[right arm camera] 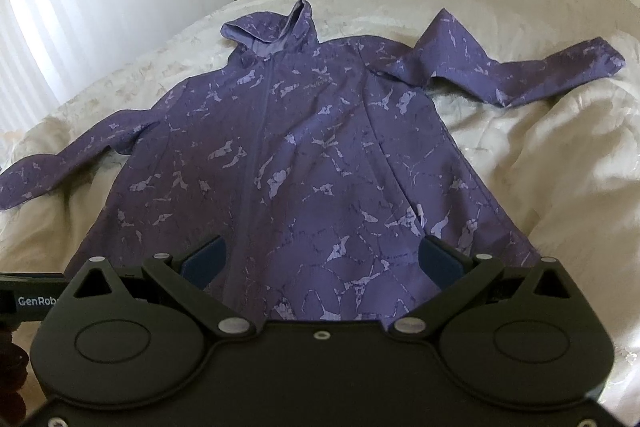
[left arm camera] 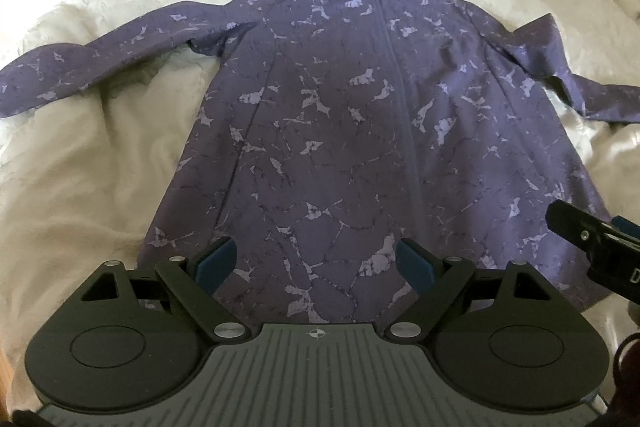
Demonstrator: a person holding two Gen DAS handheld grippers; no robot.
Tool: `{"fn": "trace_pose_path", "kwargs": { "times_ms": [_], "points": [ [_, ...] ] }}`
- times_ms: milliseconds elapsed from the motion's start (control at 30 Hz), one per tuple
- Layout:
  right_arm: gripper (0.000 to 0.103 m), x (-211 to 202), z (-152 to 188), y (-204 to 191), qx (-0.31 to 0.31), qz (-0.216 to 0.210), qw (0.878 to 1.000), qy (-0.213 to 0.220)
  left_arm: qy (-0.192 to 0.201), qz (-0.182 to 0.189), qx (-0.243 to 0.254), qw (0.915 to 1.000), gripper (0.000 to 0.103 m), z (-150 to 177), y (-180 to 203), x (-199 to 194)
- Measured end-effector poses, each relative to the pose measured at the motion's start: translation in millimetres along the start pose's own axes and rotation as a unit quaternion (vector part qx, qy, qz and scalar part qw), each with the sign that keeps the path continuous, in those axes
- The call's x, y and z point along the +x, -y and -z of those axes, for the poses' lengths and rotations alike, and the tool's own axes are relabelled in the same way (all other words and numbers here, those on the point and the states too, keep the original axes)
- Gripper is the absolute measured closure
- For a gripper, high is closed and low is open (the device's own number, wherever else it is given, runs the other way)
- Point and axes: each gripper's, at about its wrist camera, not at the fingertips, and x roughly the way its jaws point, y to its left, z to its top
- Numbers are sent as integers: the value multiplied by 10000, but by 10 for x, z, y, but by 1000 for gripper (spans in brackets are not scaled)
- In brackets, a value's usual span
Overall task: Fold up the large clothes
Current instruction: 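Position both grippers open above the purple jacket's hem, then grasp the jacket sleeve cuff with the right gripper and lift it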
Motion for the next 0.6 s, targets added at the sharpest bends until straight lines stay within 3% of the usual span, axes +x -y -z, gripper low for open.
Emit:
{"fn": "trace_pose_path", "kwargs": {
  "times_ms": [600],
  "points": [
    [1, 189, -313, 297, 506, -118, 9981, -333, -28, 76, 32, 10000, 16, -398, 53, 147]
  ]
}}
